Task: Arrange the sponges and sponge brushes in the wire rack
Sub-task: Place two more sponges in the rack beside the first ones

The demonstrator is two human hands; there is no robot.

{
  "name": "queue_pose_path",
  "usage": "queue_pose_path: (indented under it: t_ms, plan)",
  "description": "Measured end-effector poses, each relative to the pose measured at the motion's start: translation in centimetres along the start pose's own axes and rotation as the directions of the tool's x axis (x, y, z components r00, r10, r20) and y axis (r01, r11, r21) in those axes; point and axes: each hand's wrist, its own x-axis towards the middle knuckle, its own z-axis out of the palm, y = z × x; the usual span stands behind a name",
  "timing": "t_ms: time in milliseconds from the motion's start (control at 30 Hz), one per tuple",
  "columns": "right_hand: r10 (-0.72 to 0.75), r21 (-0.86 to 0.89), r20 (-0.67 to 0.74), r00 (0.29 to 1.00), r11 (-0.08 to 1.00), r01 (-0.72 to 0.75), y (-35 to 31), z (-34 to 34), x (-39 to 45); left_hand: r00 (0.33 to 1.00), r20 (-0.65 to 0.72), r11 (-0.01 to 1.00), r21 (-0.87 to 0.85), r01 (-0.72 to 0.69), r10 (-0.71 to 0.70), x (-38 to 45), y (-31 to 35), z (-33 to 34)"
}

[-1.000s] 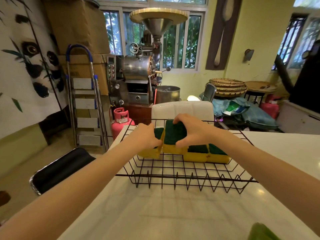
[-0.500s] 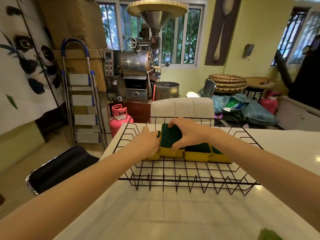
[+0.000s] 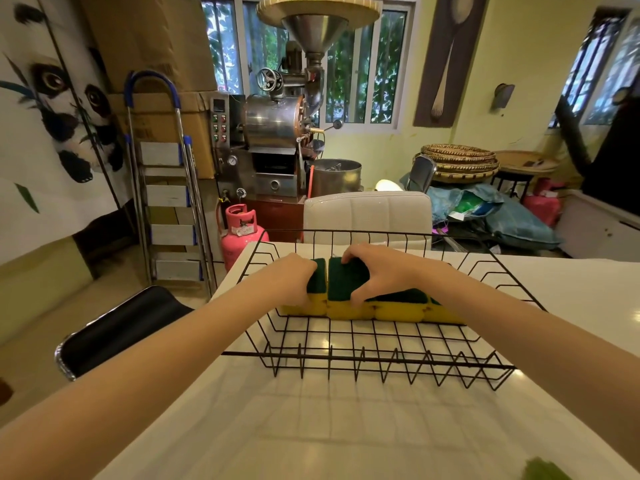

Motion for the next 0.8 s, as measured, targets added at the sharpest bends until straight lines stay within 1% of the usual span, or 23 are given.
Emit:
queue_pose_path:
  t_ms: [100, 200, 433, 800]
  plan:
    - [0.015, 0.057, -0.004, 1.000, 0.998, -0.015, 0.41, 0.16, 0.09, 0.999, -0.040, 1.000, -0.004, -0.022, 0.022, 0.04, -0.18, -0.02]
    - [0.032, 0.090, 0.020, 0.999, 0.995, -0.033, 0.75, 0.30, 0.16, 0.999, -0.034, 1.000, -0.008, -0.026, 0.025, -0.12, -0.17, 0.27]
    - [0.041, 0.112, 0.059, 0.997, 0.993, -0.048, 0.85, 0.45, -0.10, 0.999, -0.041, 0.999, -0.019, -0.025, 0.024, -0.61, -0.03, 0.86]
    - [0.056, 0.150, 0.040, 0.998, 0.987, -0.062, 0.43, 0.88, -0.69, 1.000, -0.013, 0.999, -0.028, -0.026, 0.026, -0.91, 0.17, 0.76]
